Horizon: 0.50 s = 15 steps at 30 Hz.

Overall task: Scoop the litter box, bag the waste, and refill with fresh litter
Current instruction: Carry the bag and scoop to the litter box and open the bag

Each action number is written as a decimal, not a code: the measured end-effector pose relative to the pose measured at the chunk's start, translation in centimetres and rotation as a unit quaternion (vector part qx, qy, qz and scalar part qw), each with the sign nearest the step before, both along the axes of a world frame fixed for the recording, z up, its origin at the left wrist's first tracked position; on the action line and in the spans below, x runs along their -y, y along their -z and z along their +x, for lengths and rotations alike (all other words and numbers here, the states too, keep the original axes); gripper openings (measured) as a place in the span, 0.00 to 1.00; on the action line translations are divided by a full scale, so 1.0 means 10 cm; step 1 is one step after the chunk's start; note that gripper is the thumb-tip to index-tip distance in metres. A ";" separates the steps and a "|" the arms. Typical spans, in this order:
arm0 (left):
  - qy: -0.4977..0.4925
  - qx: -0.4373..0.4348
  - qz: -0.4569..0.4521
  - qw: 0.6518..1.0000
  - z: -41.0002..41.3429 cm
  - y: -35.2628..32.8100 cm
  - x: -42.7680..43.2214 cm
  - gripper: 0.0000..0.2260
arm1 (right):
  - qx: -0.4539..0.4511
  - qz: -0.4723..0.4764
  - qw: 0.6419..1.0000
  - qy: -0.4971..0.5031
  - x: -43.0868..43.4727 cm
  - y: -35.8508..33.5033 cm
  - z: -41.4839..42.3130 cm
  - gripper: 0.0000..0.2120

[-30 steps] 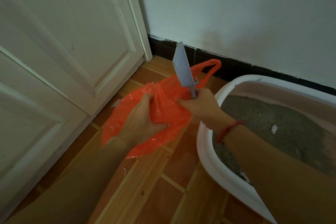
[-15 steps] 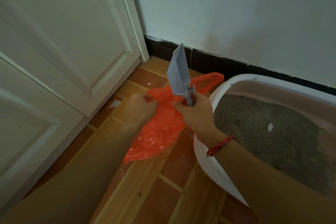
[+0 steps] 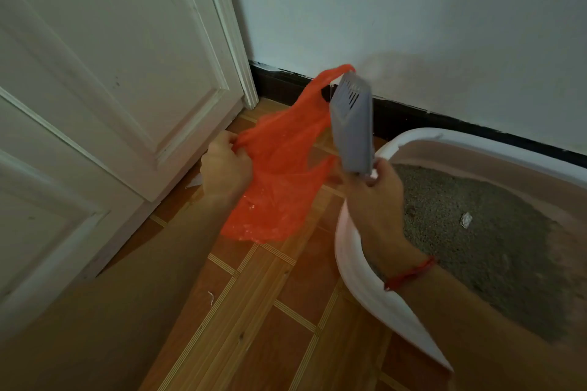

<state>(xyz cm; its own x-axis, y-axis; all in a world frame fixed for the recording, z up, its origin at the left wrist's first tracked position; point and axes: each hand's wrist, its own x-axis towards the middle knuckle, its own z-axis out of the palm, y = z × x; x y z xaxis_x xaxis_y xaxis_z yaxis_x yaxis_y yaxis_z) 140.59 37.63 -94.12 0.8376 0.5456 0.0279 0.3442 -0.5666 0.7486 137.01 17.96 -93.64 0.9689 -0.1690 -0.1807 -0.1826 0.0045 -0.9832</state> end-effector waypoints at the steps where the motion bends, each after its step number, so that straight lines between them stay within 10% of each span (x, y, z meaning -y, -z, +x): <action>1: 0.009 0.005 0.010 1.000 0.00 -0.02 0.01 0.10 | 0.028 -0.018 0.999 0.023 0.05 -0.04 0.05 0.10; 9: -0.030 0.004 0.013 0.999 0.10 -0.15 -0.17 0.09 | 0.049 -0.304 0.938 -0.161 0.33 -0.05 0.16 0.11; 15: -0.037 -0.003 0.035 0.999 0.03 -0.20 -0.21 0.10 | -0.050 -0.014 0.999 0.008 0.41 -0.01 0.19 0.14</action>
